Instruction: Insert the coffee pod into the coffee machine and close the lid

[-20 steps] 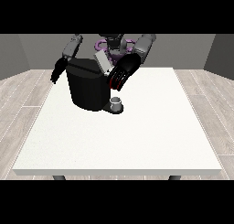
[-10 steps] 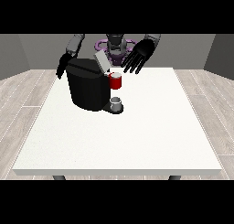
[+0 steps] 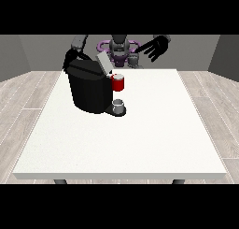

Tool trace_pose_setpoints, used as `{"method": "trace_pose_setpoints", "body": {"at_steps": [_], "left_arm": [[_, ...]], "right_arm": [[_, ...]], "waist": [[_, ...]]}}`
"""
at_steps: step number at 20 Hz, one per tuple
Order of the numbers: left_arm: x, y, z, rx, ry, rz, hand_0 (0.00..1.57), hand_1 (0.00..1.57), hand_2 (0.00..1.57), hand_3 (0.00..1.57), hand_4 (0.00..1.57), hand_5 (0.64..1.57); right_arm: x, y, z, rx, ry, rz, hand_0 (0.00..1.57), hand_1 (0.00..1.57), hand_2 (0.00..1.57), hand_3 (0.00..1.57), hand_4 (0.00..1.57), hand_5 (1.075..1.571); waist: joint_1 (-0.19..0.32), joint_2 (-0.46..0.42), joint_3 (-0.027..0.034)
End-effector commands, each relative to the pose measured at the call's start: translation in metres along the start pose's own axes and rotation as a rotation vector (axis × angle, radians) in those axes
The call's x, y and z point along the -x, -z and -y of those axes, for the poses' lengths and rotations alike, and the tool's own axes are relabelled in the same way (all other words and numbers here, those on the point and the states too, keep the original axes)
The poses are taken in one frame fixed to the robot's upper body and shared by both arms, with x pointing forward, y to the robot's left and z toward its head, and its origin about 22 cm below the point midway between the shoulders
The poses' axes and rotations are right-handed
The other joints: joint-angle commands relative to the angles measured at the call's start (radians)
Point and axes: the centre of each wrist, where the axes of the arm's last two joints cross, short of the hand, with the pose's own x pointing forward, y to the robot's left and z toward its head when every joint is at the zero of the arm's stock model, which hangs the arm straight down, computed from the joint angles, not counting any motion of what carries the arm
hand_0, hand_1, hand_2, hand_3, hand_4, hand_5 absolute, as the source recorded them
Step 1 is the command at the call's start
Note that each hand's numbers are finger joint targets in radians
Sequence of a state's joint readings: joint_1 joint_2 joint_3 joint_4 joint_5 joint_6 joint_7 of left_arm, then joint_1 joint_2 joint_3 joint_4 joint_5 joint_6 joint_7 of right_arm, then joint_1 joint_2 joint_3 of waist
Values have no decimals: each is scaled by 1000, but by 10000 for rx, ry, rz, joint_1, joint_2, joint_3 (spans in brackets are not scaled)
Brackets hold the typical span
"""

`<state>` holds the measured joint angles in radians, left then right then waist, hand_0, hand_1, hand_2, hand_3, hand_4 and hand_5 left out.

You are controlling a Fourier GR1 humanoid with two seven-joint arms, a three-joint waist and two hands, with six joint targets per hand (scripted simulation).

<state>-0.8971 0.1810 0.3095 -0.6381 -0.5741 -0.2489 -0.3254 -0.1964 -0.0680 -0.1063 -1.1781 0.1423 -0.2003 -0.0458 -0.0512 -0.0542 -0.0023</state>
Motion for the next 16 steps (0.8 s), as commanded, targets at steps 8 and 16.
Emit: {"method": "trace_pose_setpoints", "body": {"at_steps": [8,16], "left_arm": [[89,-75,108,418,-4266,-2181,0,0,0,0,323,1571],[99,-106,112,-3,-4971,-2240,0,0,0,0,353,1571]], "right_arm": [[-20,0,5,-1310,657,643,0,0,0,0,0,1571],[-51,13,18,-1963,-398,1349,0,0,0,0,80,1571]], "waist": [[1735,-2491,26],[2001,-2531,26]]}}
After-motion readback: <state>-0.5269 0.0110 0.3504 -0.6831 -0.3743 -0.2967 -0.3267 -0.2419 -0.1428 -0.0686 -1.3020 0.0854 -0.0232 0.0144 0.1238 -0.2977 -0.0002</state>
